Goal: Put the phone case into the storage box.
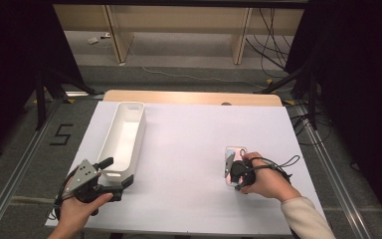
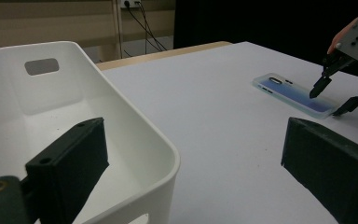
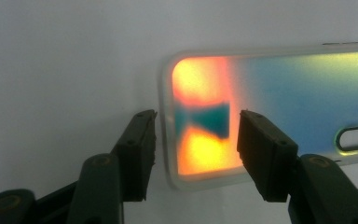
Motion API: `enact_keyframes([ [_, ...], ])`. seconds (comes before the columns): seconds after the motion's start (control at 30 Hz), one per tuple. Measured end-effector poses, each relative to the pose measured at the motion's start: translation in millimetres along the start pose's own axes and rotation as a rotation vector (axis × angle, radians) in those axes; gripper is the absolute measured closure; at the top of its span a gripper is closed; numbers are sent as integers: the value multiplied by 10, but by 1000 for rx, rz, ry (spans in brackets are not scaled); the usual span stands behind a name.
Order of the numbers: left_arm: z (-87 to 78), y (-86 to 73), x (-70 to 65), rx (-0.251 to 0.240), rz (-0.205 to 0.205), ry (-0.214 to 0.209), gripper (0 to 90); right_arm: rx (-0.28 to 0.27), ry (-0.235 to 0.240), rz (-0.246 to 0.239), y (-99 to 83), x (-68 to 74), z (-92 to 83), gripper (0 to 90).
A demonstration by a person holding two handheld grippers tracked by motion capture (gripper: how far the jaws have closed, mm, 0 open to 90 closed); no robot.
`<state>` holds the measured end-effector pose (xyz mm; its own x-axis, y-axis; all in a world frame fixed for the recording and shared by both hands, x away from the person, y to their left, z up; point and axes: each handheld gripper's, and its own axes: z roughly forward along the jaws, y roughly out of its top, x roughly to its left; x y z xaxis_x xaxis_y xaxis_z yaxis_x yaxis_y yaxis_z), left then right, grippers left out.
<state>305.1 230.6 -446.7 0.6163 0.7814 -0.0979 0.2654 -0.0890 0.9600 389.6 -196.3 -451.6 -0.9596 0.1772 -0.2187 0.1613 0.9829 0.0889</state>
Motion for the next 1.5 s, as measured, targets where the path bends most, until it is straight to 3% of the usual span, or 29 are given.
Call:
enact_keyframes([
  [0.83, 6, -3, -23, 14, 8, -8, 58, 27, 48, -83, 46, 50, 12, 742],
  [0.87, 6, -3, -23, 15, 8, -10, 58, 30, 54, -70, 45, 62, 11, 746],
  [0.9, 6, -3, -23, 15, 9, -10, 57, 25, 57, -94, 52, 47, 15, 749],
  [1.03, 8, -4, -24, 16, 12, -14, 57, 37, 65, -107, 64, 46, 11, 773],
  [1.1, 8, -3, -25, 16, 12, -14, 57, 45, 72, -85, 64, 59, 9, 775],
  [1.23, 10, -3, -30, 15, 12, -16, 57, 43, 72, -117, 78, 37, 14, 788],
  [1.5, 8, -3, -29, 15, 12, -15, 57, 49, 63, -121, 91, 27, 20, 831],
])
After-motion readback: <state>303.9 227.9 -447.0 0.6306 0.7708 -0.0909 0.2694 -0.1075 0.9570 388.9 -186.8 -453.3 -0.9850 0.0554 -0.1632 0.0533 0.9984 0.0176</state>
